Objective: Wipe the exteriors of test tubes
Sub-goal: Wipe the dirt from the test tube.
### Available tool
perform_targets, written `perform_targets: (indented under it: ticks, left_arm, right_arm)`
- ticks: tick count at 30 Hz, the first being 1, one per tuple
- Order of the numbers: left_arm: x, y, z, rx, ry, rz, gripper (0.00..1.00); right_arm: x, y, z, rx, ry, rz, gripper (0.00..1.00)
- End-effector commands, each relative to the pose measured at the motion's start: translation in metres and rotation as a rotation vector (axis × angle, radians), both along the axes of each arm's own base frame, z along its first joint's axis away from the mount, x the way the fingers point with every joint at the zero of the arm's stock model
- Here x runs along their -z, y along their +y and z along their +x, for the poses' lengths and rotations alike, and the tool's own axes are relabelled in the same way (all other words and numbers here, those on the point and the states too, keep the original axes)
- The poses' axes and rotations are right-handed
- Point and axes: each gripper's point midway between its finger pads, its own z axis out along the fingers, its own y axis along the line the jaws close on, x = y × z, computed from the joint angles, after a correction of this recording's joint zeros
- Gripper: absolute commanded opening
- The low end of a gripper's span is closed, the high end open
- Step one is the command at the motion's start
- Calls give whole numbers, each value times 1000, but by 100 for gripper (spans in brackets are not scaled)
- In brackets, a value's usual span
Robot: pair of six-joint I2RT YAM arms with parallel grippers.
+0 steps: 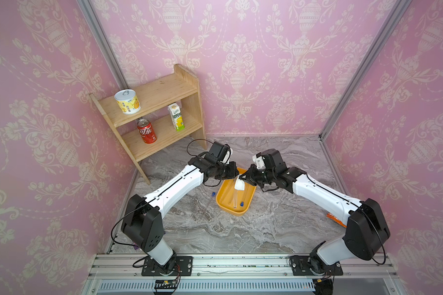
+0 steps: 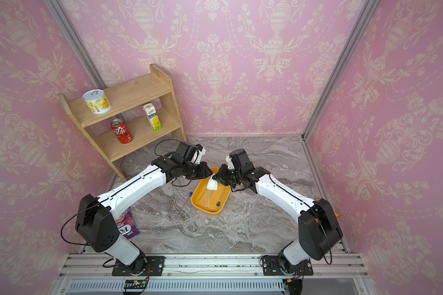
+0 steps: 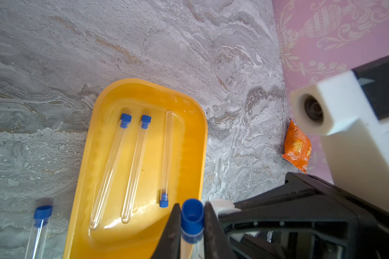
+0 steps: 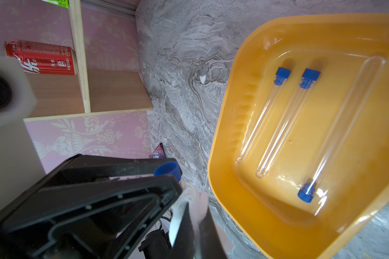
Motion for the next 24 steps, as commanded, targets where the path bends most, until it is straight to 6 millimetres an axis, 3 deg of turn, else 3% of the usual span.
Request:
perform_targets:
  ticks: [1, 12, 24]
  left_arm:
    - [-13, -4, -8, 12, -9, -32, 13]
    - [-27, -9, -6, 15, -25, -65, 13]
    - [-30, -20, -7, 19, -25, -106, 13]
  right_arm:
    - [5, -5, -5, -7, -4, -10, 0]
    - [38, -23, -39, 23, 29, -49, 0]
    - [22, -25, -46, 85, -20, -16, 0]
